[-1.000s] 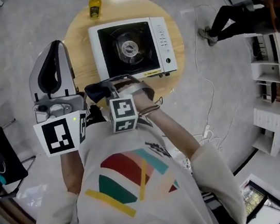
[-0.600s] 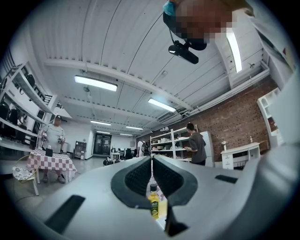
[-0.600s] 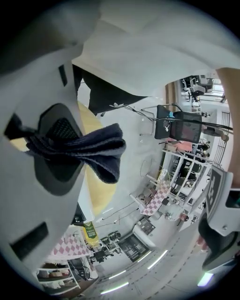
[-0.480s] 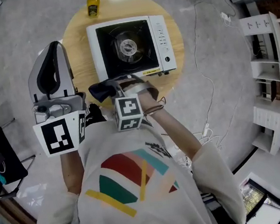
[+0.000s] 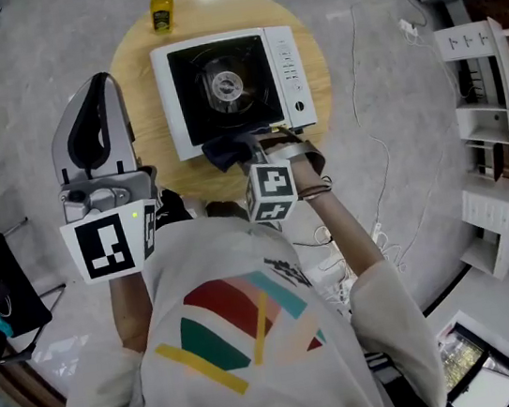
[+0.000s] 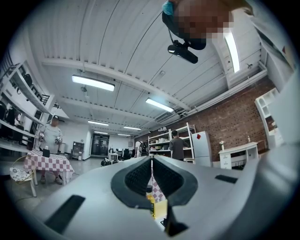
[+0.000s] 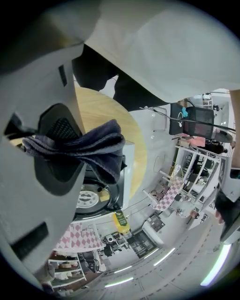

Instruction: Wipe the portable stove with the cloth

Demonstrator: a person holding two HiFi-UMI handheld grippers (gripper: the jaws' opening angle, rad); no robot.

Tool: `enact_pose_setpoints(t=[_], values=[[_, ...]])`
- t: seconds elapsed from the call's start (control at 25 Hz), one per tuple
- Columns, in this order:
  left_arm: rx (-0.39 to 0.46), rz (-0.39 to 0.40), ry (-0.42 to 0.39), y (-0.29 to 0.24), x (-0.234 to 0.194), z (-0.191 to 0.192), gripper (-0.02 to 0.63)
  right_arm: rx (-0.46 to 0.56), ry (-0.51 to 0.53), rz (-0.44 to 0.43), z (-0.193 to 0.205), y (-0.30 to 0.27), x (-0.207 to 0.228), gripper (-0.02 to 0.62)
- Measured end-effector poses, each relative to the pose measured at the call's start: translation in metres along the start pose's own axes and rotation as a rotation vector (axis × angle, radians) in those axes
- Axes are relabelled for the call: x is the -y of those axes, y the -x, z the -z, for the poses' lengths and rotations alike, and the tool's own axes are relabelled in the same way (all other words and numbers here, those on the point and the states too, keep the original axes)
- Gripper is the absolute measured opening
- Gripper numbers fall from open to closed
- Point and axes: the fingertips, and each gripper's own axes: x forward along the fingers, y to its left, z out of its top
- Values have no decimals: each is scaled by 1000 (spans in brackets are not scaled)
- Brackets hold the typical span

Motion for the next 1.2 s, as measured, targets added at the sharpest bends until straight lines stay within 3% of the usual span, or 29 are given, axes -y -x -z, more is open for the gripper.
enact_pose_setpoints(t=[0.56,0.88,1.2], values=[[-9,-1,-17,-6,6,2,8,-228,64,-2,129,20,15,34],[-13,4,-27,-12,9,3,9,-246,66,13,147,23,20,34],[-18,9,-31,-14,10,5,8,-217,46,0,133,35,28,34]])
